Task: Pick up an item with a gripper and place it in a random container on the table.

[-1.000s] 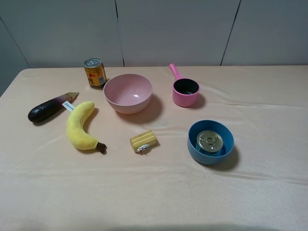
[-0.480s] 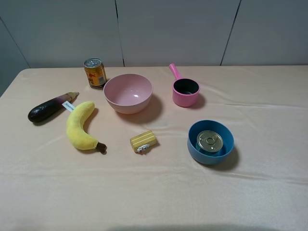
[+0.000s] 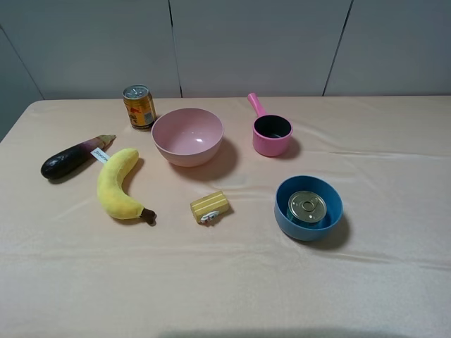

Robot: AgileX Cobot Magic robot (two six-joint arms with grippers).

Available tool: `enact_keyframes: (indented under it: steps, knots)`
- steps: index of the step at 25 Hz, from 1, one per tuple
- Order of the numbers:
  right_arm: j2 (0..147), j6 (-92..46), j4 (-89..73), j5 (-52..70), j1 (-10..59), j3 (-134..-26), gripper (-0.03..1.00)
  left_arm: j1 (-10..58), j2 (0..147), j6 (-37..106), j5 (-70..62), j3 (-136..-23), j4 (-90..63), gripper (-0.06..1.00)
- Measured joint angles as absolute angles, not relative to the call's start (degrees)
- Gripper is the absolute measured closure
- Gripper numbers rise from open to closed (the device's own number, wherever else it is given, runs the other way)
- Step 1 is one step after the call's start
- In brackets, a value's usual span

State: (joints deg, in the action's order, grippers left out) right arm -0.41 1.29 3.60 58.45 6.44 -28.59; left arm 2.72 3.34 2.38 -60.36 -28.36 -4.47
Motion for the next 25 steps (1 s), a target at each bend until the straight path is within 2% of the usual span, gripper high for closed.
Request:
enact_keyframes:
  steps: [25]
  knots:
    - [-0.4, 1.3, 3.6, 58.5, 6.4, -28.6, 0.27, 2.5, -0.2, 2.4, -60.4, -28.4, -4.5, -0.05]
